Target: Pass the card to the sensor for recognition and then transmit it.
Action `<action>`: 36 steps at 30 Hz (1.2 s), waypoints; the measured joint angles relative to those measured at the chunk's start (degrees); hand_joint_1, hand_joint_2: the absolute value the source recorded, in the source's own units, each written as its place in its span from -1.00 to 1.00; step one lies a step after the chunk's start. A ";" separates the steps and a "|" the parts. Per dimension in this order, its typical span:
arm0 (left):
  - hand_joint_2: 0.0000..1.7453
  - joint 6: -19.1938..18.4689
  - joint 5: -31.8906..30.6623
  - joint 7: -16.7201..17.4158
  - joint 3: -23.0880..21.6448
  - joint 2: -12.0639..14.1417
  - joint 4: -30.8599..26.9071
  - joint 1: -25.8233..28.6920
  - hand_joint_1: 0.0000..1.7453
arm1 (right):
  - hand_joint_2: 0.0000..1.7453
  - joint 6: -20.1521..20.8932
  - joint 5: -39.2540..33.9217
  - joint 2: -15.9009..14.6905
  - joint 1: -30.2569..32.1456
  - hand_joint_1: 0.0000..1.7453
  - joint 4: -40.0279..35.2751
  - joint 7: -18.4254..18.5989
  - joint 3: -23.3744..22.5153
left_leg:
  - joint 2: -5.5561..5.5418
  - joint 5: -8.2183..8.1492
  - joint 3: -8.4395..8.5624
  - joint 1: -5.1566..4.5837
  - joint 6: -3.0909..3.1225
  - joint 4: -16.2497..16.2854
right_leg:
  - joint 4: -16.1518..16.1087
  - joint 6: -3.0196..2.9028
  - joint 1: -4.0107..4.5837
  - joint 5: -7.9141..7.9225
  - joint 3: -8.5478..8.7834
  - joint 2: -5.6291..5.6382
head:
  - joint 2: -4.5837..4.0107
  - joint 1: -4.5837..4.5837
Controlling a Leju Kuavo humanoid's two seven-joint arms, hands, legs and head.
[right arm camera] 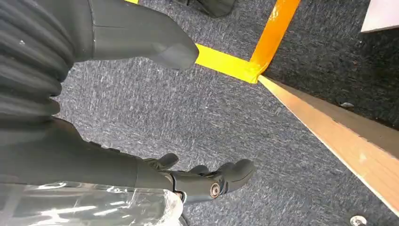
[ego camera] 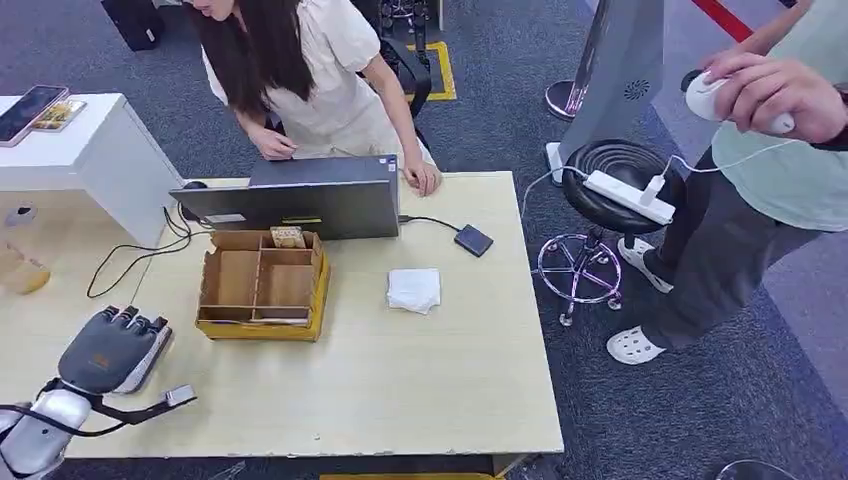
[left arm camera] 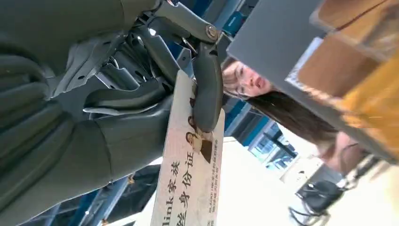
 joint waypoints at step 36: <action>1.00 -0.02 0.28 0.13 0.09 -8.13 13.95 0.47 1.00 | 1.00 -0.02 -1.20 -0.02 0.56 -1.00 -0.42 -0.17 1.55 | -0.03 0.01 0.14 -0.02 0.00 -0.03 | 0.00 -0.01 -0.02 0.01 0.18 -0.08 | 0.00 0.00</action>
